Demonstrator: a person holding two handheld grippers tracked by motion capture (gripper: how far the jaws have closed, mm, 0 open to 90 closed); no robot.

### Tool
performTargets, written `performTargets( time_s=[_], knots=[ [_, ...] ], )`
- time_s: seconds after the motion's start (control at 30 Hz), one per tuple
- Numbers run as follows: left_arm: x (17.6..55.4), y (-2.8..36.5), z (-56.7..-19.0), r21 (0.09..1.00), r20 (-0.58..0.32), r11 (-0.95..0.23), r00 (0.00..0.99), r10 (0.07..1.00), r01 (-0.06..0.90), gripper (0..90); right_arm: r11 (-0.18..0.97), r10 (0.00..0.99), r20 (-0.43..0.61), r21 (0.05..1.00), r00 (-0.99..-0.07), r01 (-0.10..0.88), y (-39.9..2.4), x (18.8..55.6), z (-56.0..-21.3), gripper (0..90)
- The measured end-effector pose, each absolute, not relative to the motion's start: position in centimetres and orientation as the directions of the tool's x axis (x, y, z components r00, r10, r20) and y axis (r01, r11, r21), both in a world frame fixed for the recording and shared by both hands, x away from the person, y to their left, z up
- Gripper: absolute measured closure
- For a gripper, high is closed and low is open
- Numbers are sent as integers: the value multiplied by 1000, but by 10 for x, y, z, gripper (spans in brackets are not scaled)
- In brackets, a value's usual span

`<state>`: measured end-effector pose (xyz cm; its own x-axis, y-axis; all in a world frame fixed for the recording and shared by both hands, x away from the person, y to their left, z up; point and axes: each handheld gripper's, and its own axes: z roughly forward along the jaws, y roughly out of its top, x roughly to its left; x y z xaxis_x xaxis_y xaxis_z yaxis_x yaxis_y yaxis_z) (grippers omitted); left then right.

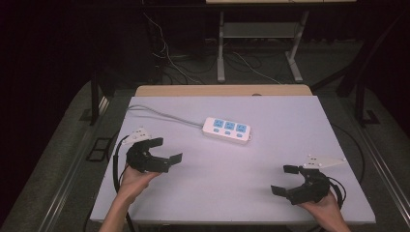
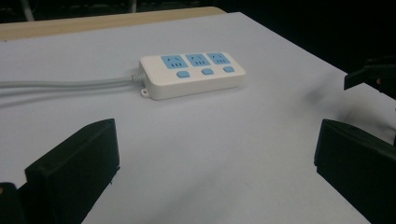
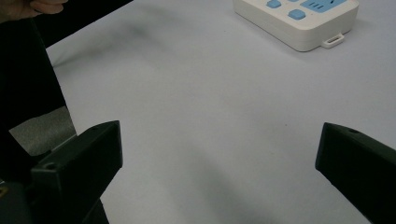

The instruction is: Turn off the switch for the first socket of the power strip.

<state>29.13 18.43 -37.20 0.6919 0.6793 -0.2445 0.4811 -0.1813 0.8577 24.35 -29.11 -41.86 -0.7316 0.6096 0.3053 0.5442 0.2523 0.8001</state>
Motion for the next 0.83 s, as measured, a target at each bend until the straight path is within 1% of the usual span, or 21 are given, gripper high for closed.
performTargets(
  time_s=[0.27,0.53,0.83],
  knots=[
    [275,188,-389,858,-272,-155,689,671,490,0,255,609,309,796,-731,549,-290,243,-419,4],
    [258,189,-402,853,-275,-167,698,662,494,0,258,607,310,794,-732,550,-288,243,-420,4],
    [248,189,-418,844,-287,-170,697,657,508,0,260,607,313,791,-730,554,-287,243,-421,4]
  ],
)
